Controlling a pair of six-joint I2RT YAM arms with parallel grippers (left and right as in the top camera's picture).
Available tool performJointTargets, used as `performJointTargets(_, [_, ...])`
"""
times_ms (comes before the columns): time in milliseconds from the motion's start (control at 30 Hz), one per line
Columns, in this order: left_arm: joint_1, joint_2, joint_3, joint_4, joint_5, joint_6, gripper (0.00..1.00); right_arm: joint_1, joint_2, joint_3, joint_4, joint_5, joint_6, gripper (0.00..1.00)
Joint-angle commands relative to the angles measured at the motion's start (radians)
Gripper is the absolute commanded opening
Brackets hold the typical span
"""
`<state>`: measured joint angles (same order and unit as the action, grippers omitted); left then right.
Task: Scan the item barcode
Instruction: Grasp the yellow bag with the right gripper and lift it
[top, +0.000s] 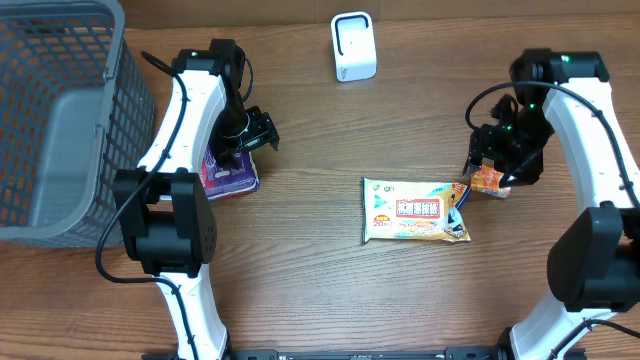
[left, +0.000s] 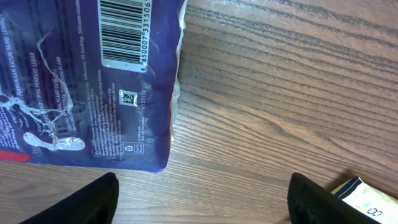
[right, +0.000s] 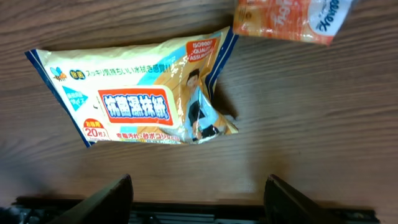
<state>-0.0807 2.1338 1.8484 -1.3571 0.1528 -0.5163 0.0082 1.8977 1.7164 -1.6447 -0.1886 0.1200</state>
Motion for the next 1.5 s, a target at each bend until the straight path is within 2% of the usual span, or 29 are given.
performJointTargets(0, [-0.001,-0.015,0.013,0.001,0.002,0.015,0.80,0.072,-0.002,0.024,-0.006,0.039,-0.020,0.69])
performJointTargets(67, [-0.004,-0.015,0.013,0.000,0.002,0.015,0.80,0.118,-0.002,0.005,0.010,0.039,-0.008,0.70])
performJointTargets(167, [-0.014,-0.015,0.013,-0.001,0.002,0.015,0.80,0.186,-0.002,-0.034,0.083,0.039,0.111,0.74])
performJointTargets(200, [-0.018,-0.015,0.013,-0.001,0.002,0.015,0.80,0.205,-0.002,-0.048,0.123,0.039,0.154,0.81])
performJointTargets(233, [-0.021,-0.015,0.013,0.000,0.002,0.015,0.80,0.219,-0.002,-0.061,0.159,0.038,0.196,1.00])
performJointTargets(400, [-0.034,-0.015,0.013,0.001,0.001,0.016,0.80,0.254,-0.002,-0.127,0.311,0.004,0.573,1.00])
performJointTargets(533, [-0.039,-0.015,0.013,0.000,0.000,0.016,0.80,0.251,-0.002,-0.169,0.325,0.032,0.941,1.00])
performJointTargets(667, [-0.038,-0.015,0.013,0.001,0.000,0.016,0.81,0.252,-0.002,-0.207,0.336,0.031,1.145,1.00])
performJointTargets(833, [-0.038,-0.015,0.013,0.011,-0.003,0.016,0.82,0.255,-0.001,-0.258,0.350,0.031,1.187,1.00])
performJointTargets(967, [-0.038,-0.015,0.013,0.011,-0.003,0.016,0.82,0.276,-0.001,-0.350,0.372,0.030,1.281,1.00])
performJointTargets(1200, [-0.042,-0.015,0.013,0.012,-0.003,0.015,0.82,0.294,-0.001,-0.509,0.631,0.008,1.294,1.00])
performJointTargets(1300, [-0.042,-0.015,0.013,0.011,-0.003,0.016,0.82,0.299,0.001,-0.556,0.711,0.008,1.296,0.91])
performJointTargets(1400, [-0.042,-0.015,0.013,0.011,-0.003,0.016,0.82,0.304,0.001,-0.596,0.751,0.008,1.325,0.87])
performJointTargets(1467, [-0.042,-0.015,0.013,0.011,-0.004,0.016,0.82,0.307,0.001,-0.609,0.762,0.008,1.324,0.81])
